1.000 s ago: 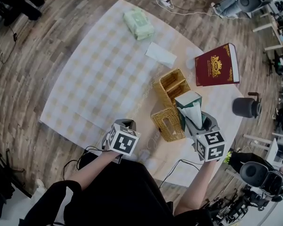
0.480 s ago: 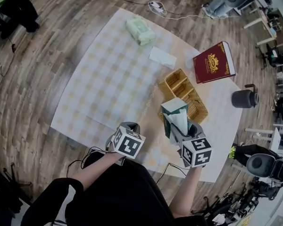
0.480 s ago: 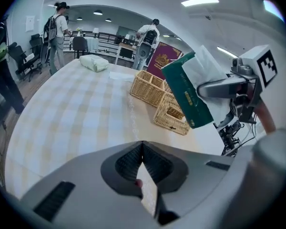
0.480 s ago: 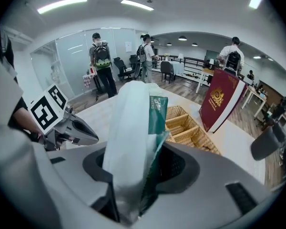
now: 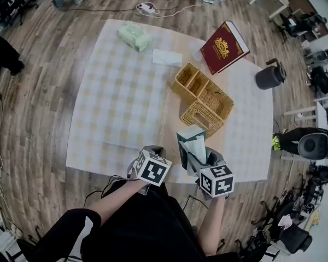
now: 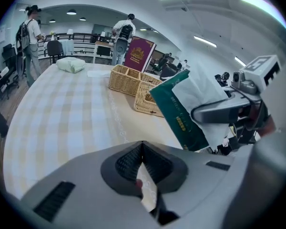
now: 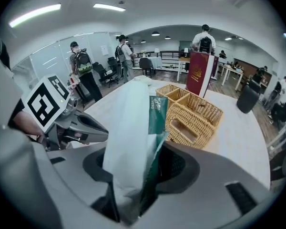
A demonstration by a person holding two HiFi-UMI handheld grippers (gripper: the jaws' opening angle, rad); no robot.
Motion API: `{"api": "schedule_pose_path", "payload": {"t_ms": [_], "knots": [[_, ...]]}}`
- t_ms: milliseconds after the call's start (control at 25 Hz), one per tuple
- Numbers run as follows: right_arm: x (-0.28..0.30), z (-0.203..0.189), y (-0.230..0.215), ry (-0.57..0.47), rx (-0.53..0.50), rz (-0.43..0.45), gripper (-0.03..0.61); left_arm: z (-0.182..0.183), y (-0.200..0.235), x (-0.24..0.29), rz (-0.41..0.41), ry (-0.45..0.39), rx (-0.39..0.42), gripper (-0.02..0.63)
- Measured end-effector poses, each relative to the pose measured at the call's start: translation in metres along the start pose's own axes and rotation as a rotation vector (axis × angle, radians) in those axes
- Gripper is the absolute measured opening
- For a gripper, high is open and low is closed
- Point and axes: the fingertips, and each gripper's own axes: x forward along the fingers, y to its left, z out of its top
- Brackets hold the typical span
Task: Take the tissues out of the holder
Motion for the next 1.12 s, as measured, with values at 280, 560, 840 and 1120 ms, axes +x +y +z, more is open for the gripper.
{"api": "schedule_pose_path", "payload": {"t_ms": [280, 560, 840, 1120], "knots": [[-0.018, -0.038, 0.006, -0.026, 0.172, -0.059, 0.225, -0.014, -0.030, 0.006, -0.061, 0.046, 0.095, -0.002], [-0.035, -0.076, -0.007, -0.049, 0.293, -0.080, 0.225, -0.025, -0.068, 0.022, -0.077, 0.083, 0.178, -0.002], [-0.051, -0.110, -0.050, -0.049, 0.317, -0.047, 0.225, -0.017, -0.119, 0.052, -0.042, 0.079, 0.186, -0.002], [-0.075, -0.140, -0.104, -0.031, 0.307, -0.005, 0.225, -0.008, -0.183, 0.089, 0.017, 0.068, 0.171, -0.002]]}}
